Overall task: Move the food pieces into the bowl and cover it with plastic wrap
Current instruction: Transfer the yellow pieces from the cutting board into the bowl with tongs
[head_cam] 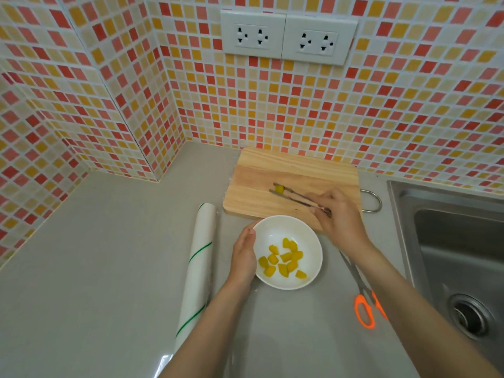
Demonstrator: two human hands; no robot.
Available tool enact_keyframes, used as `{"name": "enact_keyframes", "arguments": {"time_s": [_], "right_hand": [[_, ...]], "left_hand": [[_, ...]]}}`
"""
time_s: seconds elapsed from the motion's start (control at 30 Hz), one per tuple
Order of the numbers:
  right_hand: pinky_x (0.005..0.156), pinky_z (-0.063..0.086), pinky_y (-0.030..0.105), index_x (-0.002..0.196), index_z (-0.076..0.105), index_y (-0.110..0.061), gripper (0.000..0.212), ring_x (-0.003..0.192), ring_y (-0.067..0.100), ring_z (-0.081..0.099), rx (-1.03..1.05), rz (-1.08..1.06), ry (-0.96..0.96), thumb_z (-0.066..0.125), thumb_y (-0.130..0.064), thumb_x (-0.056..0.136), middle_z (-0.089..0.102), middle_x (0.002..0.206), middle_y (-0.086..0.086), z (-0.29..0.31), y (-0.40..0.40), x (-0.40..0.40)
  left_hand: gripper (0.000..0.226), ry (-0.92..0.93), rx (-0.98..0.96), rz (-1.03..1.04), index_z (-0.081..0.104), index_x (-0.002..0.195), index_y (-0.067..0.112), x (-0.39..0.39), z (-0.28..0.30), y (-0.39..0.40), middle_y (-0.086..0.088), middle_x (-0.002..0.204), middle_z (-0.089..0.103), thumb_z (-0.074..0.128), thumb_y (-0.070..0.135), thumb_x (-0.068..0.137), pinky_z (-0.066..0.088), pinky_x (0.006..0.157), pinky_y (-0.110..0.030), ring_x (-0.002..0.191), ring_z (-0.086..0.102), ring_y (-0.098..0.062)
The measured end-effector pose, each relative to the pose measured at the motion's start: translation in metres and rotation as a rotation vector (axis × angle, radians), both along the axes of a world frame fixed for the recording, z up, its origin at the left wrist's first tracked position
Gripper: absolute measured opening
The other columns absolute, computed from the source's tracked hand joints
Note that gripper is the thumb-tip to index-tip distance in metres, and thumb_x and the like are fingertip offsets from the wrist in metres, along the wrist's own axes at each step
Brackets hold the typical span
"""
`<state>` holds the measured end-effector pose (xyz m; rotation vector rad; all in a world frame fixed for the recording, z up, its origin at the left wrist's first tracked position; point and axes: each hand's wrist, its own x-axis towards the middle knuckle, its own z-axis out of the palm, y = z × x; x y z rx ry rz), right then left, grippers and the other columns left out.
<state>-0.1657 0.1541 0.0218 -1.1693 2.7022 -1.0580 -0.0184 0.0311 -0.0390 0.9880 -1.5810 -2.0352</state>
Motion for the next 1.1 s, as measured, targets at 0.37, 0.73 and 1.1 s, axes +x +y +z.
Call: {"name": "enact_keyframes", "arguments": {"time_s": [0.37, 0.73, 1.1], "right_hand": [[0.073, 0.042, 0.029, 0.123, 0.061, -0.02, 0.041, 0.077, 0.011, 0.044, 0.189, 0.103, -0.003, 0.064, -0.012, 0.084, 0.045, 0.091, -0.001, 0.015, 0.044, 0.029], [0.079, 0.045, 0.038, 0.124, 0.059, -0.014, 0.038, 0.098, 0.037, 0.056, 0.209, -0.314, -0.025, 0.059, -0.021, 0.088, 0.059, 0.102, 0.021, -0.026, 0.024, -0.026], [0.093, 0.038, 0.045, 0.126, 0.056, -0.013, 0.042, 0.113, 0.036, 0.045, 0.344, -0.437, 0.033, 0.058, -0.027, 0.086, 0.051, 0.116, 0.019, -0.053, 0.013, -0.023]], "left_hand": [[0.034, 0.002, -0.017, -0.008, 0.064, 0.094, 0.034, 0.0, -0.002, -0.001, 0.014, 0.094, 0.067, 0.033, 0.02, 0.099, 0.046, 0.059, -0.005, 0.075, 0.064, 0.011], [0.032, -0.021, -0.021, -0.013, 0.062, 0.1, 0.032, 0.0, -0.001, -0.002, 0.014, 0.096, 0.065, 0.033, 0.019, 0.098, 0.046, 0.06, -0.004, 0.086, 0.061, 0.003], [0.028, 0.002, 0.09, 0.006, 0.066, 0.098, 0.025, 0.001, 0.007, 0.0, 0.003, 0.096, 0.069, 0.038, 0.026, 0.096, 0.049, 0.069, -0.023, 0.087, 0.064, -0.011]]}}
